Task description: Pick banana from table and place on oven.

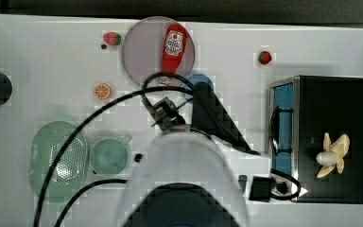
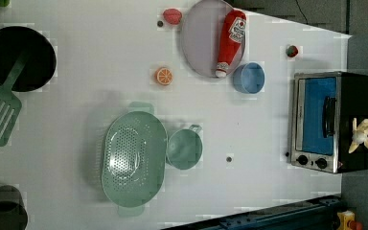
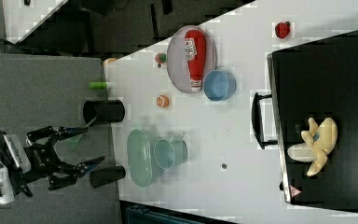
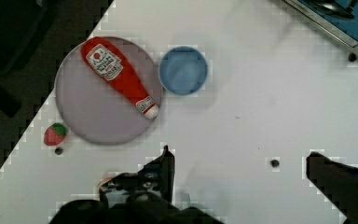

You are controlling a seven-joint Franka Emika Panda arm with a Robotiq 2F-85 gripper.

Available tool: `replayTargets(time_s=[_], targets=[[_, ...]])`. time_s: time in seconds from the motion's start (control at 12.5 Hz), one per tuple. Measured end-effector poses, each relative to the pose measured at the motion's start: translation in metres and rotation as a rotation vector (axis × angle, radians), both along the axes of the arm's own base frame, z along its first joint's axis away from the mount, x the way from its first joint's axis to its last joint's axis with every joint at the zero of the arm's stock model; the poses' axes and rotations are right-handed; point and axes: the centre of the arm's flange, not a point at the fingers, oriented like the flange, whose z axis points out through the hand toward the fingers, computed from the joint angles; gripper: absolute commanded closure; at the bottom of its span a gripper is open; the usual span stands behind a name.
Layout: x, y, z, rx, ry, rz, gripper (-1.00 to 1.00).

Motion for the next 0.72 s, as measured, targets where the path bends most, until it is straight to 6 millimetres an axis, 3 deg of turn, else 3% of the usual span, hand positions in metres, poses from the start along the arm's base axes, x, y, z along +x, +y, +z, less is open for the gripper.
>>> replayTargets(time_s=[0.32, 0.48, 0.72], targets=[[-0.006, -0.03, -0.052, -0.011, 0.115, -0.044, -1.0], [-0.005, -0.04, -0.06, -0.009, 0.144, -0.064, -1.0], [-0.005, -0.047, -0.053, -0.002, 0.12, -0.079, -1.0]])
